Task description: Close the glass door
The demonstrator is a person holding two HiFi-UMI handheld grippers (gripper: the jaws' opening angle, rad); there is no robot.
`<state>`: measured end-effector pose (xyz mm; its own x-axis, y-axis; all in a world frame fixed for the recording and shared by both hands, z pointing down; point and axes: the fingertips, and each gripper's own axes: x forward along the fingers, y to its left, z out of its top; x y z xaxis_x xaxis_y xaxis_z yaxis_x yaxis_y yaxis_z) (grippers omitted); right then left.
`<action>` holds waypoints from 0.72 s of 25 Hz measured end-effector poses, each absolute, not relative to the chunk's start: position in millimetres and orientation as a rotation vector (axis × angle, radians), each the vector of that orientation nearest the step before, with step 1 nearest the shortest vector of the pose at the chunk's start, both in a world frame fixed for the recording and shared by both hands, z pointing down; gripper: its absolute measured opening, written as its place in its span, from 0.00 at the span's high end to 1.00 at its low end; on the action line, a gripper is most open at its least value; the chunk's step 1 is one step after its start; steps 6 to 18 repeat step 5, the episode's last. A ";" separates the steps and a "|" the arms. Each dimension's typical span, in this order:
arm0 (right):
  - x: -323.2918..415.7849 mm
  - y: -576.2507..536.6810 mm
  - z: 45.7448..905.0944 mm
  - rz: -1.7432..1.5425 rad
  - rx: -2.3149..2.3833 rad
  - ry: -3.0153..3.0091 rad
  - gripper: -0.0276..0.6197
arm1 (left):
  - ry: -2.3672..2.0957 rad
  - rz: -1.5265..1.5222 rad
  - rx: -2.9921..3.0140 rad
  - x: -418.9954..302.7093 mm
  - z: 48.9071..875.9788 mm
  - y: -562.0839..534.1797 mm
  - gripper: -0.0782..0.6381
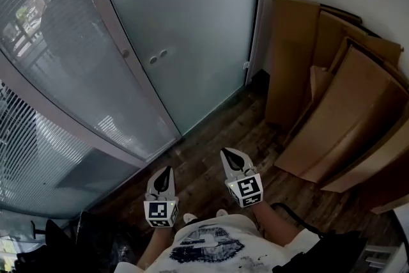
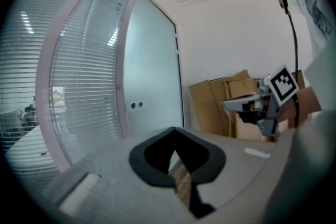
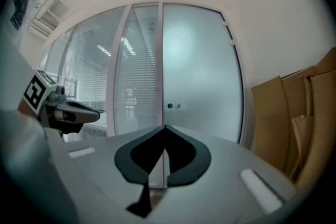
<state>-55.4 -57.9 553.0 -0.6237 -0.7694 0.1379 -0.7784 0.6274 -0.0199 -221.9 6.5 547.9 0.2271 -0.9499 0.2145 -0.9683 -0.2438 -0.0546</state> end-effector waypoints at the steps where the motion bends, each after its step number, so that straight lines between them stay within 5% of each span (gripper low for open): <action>1: -55.4 -57.2 552.5 0.120 1.296 -2.730 0.95 | -1.882 0.312 2.385 -221.3 546.6 6.9 0.89; 18: -52.5 -54.2 547.9 0.114 1.284 -2.745 0.95 | -1.894 0.315 2.380 -216.1 548.1 10.2 0.89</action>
